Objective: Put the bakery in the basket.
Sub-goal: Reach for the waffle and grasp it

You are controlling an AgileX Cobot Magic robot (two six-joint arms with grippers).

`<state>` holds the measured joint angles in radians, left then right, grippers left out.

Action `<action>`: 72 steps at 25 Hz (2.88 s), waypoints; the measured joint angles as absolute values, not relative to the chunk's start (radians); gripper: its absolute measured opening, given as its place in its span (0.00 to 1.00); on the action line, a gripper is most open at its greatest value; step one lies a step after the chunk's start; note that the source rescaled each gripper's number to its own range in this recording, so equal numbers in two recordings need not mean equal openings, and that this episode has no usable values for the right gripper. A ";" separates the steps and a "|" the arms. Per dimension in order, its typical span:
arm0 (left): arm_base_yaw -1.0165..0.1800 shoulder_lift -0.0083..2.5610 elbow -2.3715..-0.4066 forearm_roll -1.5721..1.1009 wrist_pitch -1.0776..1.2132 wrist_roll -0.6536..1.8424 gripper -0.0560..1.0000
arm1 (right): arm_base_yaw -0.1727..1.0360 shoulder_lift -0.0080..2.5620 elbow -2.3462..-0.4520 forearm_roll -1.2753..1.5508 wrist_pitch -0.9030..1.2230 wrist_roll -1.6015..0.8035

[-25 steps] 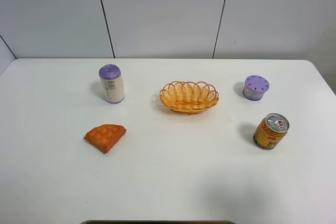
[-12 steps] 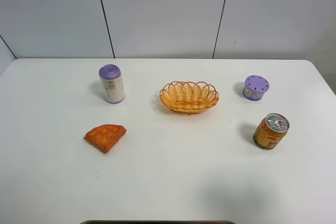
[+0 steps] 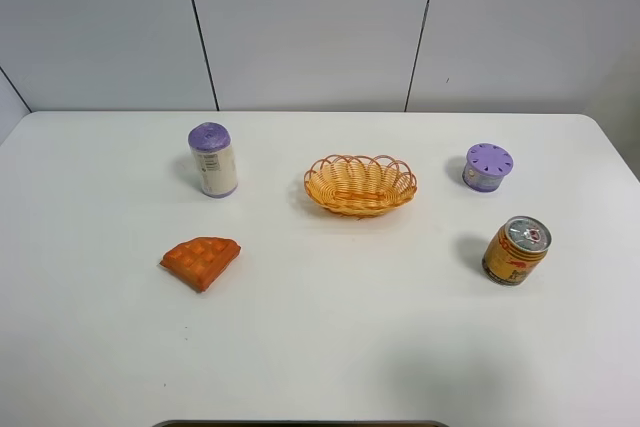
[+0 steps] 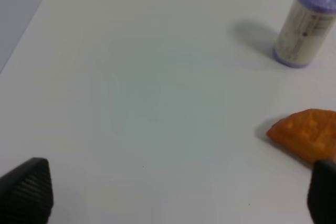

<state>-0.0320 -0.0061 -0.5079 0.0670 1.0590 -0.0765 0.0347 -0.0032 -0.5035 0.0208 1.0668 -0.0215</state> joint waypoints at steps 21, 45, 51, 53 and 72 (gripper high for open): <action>-0.032 0.420 -0.720 0.067 0.989 0.034 1.00 | 0.035 -0.003 -0.504 0.021 1.067 -0.022; -0.344 1.096 -0.959 0.170 0.964 0.151 1.00 | 0.035 -0.003 -0.504 0.021 1.067 -0.022; -0.398 1.248 -0.964 0.184 0.890 0.200 1.00 | 0.035 -0.003 -0.504 0.021 1.067 -0.022; -0.409 1.292 -0.964 0.183 0.854 0.212 1.00 | 0.035 -0.003 -0.504 0.021 1.067 -0.022; -0.444 1.634 -0.964 0.130 0.607 0.216 1.00 | 0.035 -0.003 -0.504 0.021 1.067 -0.022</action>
<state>-0.4437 1.6336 -0.9638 0.1301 0.6075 0.2161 0.0347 -0.0032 -0.5035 0.0208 1.0668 -0.0215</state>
